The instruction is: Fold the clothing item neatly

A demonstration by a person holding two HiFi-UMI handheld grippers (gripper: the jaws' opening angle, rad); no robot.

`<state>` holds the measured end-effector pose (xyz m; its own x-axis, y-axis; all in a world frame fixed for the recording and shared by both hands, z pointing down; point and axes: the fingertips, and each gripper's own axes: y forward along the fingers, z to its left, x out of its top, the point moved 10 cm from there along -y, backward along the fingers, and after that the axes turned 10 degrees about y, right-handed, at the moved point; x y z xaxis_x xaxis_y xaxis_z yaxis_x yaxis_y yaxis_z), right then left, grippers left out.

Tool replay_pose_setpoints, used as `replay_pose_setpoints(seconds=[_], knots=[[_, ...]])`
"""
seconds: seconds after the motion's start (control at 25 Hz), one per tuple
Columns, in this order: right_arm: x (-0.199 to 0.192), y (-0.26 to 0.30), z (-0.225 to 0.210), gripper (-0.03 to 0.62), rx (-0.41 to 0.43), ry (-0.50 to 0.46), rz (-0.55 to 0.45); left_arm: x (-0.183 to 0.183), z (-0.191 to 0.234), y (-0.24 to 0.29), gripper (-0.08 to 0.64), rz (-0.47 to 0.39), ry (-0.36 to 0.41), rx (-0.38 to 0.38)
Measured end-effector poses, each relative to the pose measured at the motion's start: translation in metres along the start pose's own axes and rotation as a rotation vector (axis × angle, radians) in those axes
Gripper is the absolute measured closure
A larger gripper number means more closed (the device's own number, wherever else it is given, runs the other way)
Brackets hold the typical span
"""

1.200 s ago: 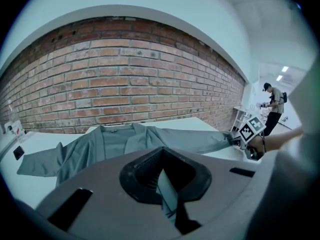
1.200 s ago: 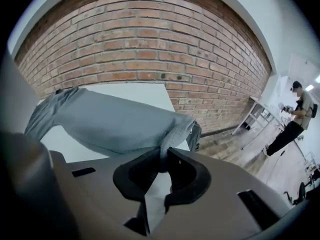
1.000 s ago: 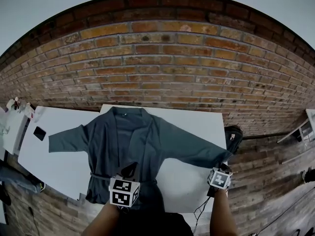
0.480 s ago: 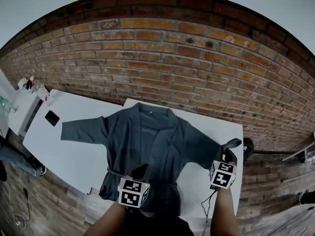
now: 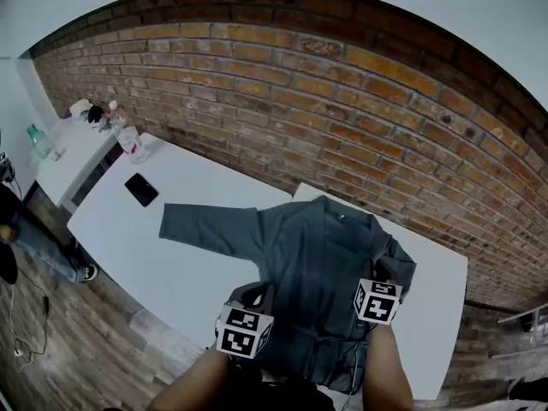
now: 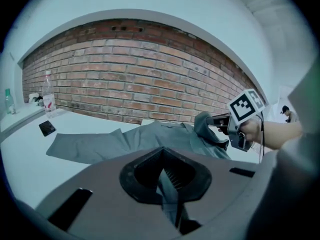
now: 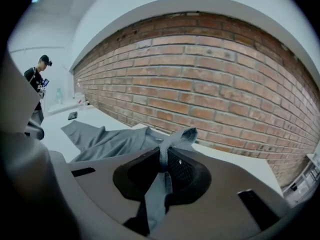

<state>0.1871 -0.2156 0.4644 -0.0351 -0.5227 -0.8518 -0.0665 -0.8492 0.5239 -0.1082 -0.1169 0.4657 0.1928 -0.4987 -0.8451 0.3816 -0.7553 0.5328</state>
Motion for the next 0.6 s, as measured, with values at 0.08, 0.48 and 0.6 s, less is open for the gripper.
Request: replay_pose_setpoints(seconds=[0.08, 0.48, 0.6], knots=[[-0.007, 0.024, 0.027, 0.551, 0.036, -0.028, 0.045, -0.004, 0.025, -0.009, 0.569, 0.000, 0.001, 0.017], [-0.049, 0.094, 0.098, 0.541, 0.053, -0.062, 0.138, -0.034, 0.120, -0.037, 0.569, 0.034, 0.014, 0.159], [-0.059, 0.093, 0.120, 0.457, 0.199, 0.011, 0.182, -0.036, 0.136, -0.033, 0.569, 0.044, -0.026, 0.170]])
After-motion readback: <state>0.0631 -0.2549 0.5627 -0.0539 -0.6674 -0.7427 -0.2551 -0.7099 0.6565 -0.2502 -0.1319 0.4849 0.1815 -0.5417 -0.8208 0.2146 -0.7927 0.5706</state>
